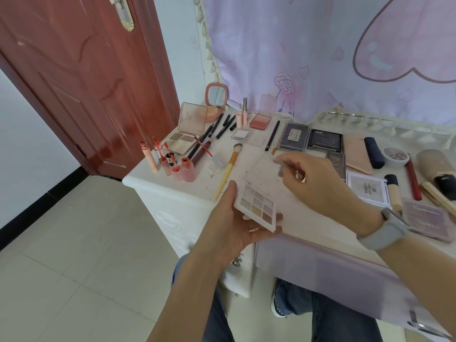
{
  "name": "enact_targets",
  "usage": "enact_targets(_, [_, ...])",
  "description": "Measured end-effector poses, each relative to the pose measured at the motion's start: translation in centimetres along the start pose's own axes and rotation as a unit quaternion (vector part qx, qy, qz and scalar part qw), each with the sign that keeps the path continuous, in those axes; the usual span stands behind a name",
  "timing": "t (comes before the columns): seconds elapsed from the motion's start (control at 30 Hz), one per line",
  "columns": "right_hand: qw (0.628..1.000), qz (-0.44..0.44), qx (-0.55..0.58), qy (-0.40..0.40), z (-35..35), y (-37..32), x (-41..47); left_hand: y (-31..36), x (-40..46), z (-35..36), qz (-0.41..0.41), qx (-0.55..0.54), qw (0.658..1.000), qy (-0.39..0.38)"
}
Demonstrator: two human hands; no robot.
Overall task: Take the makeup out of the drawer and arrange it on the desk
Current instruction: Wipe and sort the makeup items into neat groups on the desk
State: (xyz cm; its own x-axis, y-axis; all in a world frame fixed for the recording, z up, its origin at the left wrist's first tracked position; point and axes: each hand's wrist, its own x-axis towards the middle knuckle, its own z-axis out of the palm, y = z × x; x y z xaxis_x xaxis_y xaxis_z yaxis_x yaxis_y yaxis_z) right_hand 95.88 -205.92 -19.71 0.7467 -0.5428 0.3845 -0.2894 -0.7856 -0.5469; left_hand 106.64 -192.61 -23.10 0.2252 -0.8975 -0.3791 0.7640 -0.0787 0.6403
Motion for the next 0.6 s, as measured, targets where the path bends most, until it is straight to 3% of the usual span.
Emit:
enact_targets(0.1, [0.999,0.038,-0.009,0.000,0.2,1.1,1.8,0.3,-0.2,-0.1,0.073,0.069,0.992,0.079])
enact_targets(0.17, [0.999,0.042,-0.023,-0.008,0.3,1.9,2.7,0.0,-0.3,-0.1,0.135,0.213,0.956,0.147])
enact_targets(0.2, [0.999,0.039,-0.033,-0.016,0.5,2.2,3.1,-0.4,-0.3,-0.2,0.163,0.315,0.918,0.180])
enact_targets(0.3, [0.996,0.045,-0.050,-0.062,0.8,3.0,4.2,-1.4,-0.2,-0.4,0.238,0.557,0.759,0.240])
enact_targets(0.43, [0.990,0.059,-0.079,-0.100,1.2,3.9,5.2,-2.4,0.7,-0.5,0.230,0.704,0.633,0.225])
enact_targets(0.5, [0.988,0.047,-0.102,-0.105,1.2,4.2,5.5,-2.6,1.2,-0.5,0.227,0.736,0.593,0.234])
enact_targets(0.6, [0.987,0.020,-0.126,-0.097,1.1,5.0,6.1,-2.9,1.6,-0.6,0.248,0.738,0.576,0.247])
